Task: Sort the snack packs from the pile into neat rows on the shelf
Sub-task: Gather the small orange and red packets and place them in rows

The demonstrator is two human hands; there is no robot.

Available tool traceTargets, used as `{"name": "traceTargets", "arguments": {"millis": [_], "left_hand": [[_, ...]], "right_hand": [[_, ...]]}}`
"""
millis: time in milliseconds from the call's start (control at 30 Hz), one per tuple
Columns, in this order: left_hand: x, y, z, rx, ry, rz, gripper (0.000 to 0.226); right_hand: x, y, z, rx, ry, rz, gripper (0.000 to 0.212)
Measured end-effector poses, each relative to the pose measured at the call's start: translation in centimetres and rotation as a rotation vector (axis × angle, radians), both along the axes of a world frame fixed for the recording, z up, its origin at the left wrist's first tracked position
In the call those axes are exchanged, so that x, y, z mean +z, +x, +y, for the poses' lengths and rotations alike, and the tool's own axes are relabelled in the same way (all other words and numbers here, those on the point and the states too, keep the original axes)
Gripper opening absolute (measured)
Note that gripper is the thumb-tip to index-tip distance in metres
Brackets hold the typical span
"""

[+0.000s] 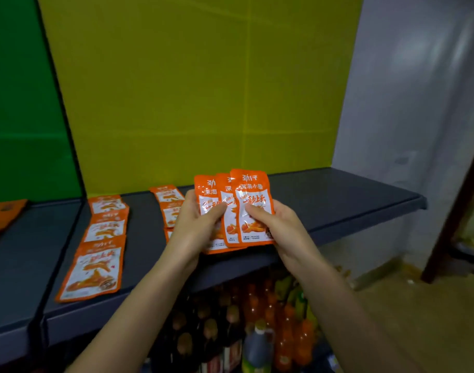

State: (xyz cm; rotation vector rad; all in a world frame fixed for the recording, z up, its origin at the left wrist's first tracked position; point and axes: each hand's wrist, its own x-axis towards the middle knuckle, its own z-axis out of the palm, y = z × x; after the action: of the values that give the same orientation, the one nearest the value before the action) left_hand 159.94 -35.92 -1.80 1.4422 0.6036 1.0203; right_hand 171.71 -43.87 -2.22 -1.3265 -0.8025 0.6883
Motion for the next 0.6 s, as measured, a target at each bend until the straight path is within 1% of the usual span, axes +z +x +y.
{"name": "traceTargets", "arguments": {"millis": [133,300,400,467,533,600], "left_hand": [[1.1,0.6,2.5,0.192,0.059,-0.008,0.017],[2.9,0.9,5.2,0.399,0.007,-0.017,0.024],[3.9,0.2,6.9,0.530,0.005,0.080,0.025],[3.9,-0.5,7.6,0.578,-0.010,0.142,0.027],[3.7,-0.9,7.7,0.608,-0.027,0.177,0.021],[3.1,-1.2,7.6,0.627,-0.050,0.175,0.021]], "right_hand": [[1.0,1.9,4.2,0.143,0.019,-0.063,0.020],[1.9,4.6,9.5,0.234,0.007,-0.122,0.019],[1.8,6.9,13.1,0.214,-0.049,-0.098,0.016],[1.2,8.4,15.7,0.194,-0.119,-0.117,0.021],[0.3,9.5,18.2,0.184,-0.206,-0.173,0.026],[-0.8,10.4,20.5,0.163,-0.278,-0.273,0.024]]}}
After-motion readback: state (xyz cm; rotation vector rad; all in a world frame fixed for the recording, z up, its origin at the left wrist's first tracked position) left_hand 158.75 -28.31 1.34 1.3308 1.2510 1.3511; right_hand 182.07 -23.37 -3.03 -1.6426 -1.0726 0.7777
